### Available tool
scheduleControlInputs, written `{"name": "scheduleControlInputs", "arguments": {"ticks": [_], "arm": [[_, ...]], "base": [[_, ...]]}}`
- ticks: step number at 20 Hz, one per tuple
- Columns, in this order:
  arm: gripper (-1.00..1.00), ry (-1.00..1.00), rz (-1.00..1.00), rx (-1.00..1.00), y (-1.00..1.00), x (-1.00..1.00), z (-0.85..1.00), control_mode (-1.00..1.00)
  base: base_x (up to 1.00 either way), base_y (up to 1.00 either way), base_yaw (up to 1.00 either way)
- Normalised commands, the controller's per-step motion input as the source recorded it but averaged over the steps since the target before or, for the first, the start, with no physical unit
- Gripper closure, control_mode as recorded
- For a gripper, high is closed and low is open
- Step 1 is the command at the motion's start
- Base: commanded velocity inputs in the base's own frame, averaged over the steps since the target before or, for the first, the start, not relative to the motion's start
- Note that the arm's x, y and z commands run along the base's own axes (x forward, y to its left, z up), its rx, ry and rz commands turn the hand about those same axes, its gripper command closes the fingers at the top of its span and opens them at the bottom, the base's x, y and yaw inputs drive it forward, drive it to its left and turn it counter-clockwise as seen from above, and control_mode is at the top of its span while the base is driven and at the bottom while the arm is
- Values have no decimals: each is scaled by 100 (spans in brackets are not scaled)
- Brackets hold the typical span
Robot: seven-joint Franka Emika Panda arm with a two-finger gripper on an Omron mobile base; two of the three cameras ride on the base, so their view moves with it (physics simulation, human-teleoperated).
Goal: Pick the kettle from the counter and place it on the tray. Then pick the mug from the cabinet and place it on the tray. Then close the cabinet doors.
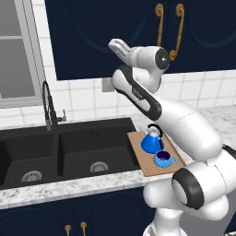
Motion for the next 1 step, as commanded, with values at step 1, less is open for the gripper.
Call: {"name": "scheduleControlInputs", "arguments": {"ticks": [1], "arm": [[100,0,0,-5,18,82,-39,-100]], "base": [[0,0,0]]}}
